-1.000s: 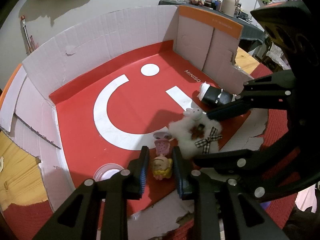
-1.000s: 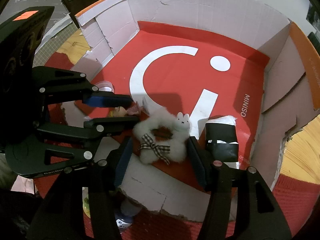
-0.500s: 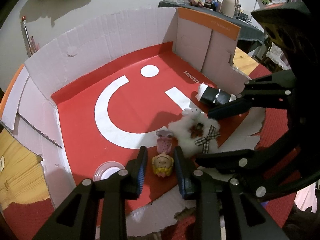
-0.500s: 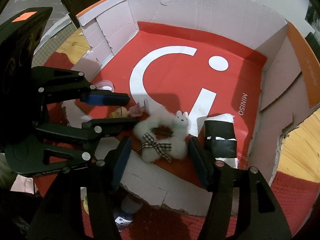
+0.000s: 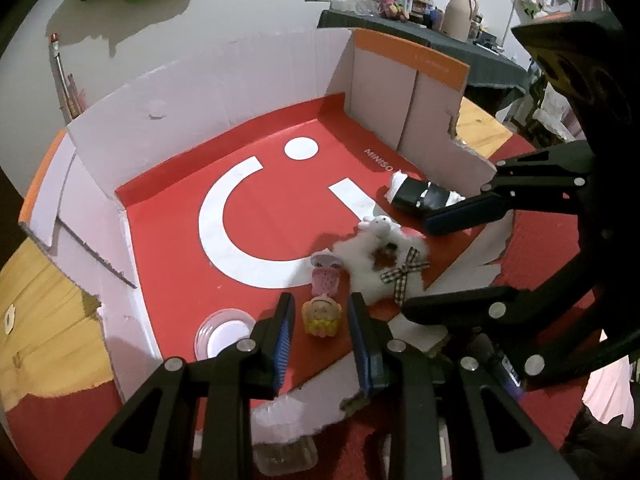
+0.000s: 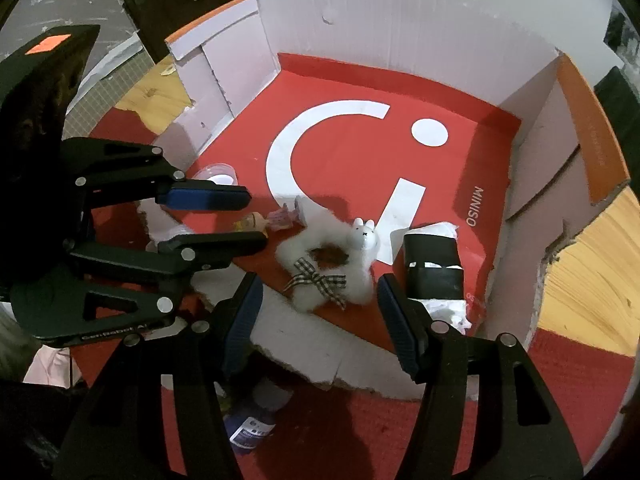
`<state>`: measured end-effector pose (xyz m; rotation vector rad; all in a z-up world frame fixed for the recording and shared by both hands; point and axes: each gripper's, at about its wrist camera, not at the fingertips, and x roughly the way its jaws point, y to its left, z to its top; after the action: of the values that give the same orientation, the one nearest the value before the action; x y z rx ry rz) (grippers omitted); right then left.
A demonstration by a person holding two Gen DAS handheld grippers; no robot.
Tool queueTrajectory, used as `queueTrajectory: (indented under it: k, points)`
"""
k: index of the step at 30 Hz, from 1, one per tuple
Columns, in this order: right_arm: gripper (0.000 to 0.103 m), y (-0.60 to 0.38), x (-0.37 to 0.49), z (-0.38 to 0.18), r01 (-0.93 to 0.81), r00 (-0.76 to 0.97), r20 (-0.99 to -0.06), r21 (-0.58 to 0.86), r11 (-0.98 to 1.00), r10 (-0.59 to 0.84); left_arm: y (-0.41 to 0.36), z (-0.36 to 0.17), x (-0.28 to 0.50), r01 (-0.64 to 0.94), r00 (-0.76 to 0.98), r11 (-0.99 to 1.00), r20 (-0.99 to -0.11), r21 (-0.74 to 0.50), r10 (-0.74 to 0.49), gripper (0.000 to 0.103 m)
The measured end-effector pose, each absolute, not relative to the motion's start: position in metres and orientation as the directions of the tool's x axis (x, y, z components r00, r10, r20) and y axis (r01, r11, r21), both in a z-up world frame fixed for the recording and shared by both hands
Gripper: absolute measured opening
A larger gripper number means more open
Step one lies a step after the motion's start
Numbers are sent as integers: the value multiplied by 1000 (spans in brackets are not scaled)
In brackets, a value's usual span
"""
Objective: Organize objects
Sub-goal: 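Withdraw both tools from the box back over the table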
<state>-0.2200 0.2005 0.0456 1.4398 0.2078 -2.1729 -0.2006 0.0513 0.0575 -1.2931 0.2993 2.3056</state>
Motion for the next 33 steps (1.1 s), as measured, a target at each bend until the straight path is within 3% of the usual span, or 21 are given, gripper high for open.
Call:
queueTrajectory:
  k: [3,5,15,17,22,33]
  points:
    - [58,203,-216,51,497,-310,-888,153,-854,-339,49,61,-196,-497,-446,-866,-842,-49,303,31]
    - [58,203,-211,54,496,-320,-885,149,-856,-339,46,65,-192,-490,-459,-870,-834,-50,307,40]
    - [61,196,-180,78,496,-379,-860,122,-860,-341,33,92,-163,-461,-523,-884,-780,-80,343,41]
    - [64,196,-170,85,499,-394,-851,118,-859,-346,29,98,-153,-449,-546,-889,-762,-85,348,50]
    - [64,197,-144,101,496,-453,-824,84,-864,-340,21,107,-133,-428,-585,-899,-728,-97,357,51]
    - [74,210,-88,127,429,-582,-743,64,-901,-330,11,111,-81,-354,-684,-929,-647,-111,338,70]
